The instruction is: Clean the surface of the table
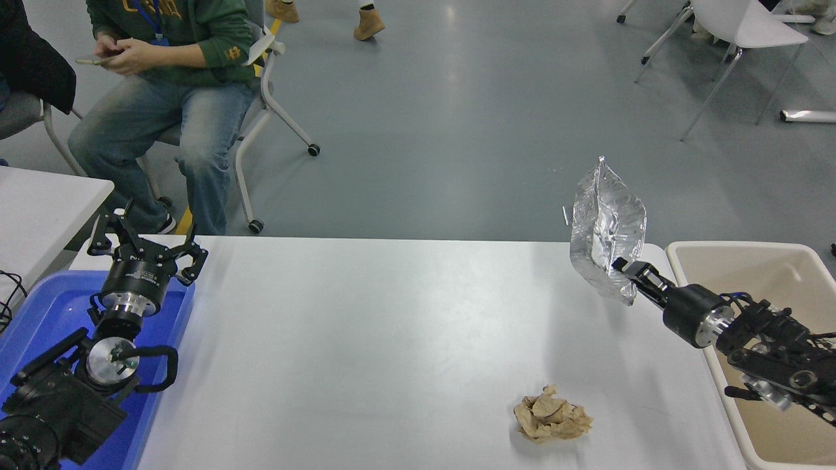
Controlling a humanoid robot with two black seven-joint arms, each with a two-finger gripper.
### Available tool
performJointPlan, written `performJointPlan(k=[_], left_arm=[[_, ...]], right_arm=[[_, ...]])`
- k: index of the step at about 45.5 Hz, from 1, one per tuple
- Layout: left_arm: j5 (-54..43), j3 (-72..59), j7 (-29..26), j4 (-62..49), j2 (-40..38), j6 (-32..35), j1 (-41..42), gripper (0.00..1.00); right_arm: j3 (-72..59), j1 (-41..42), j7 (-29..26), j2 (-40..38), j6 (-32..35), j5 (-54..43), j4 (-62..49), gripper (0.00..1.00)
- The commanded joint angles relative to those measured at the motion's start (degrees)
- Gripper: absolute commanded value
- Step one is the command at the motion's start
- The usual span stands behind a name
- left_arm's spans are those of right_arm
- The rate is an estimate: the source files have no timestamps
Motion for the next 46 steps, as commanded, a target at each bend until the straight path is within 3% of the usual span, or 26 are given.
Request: performJointPlan(k=[1,14,24,33,46], left_arm=[[0.0,0.0,0.0,0.0,0.0,0.0,0.0,1.0],[0.0,0.0,0.0,0.0,0.0,0.0,0.1,1.0],[0.0,0.0,0.0,0.0,0.0,0.0,0.0,1.0],[0.0,0.0,0.0,0.0,0.0,0.0,0.1,1.0],[0.0,0.0,0.0,0.0,0.0,0.0,0.0,1.0]], right_arm=[[3.4,0.1,-0.1,-7.3,0.2,0.2,5.9,0.0],[8.5,-1.5,0.8,-15.1,6.4,4.3,4.9,0.0],[9.3,-4.3,2.7,-15.7,8.6,6.8,-0.2,0.0],[9.4,-7.6,9.9,-14.8,10.2,10.9,-10.8,0.0],[8.9,-12.2,13.7,-8.8,19.9,13.5,-32.5,0.0]])
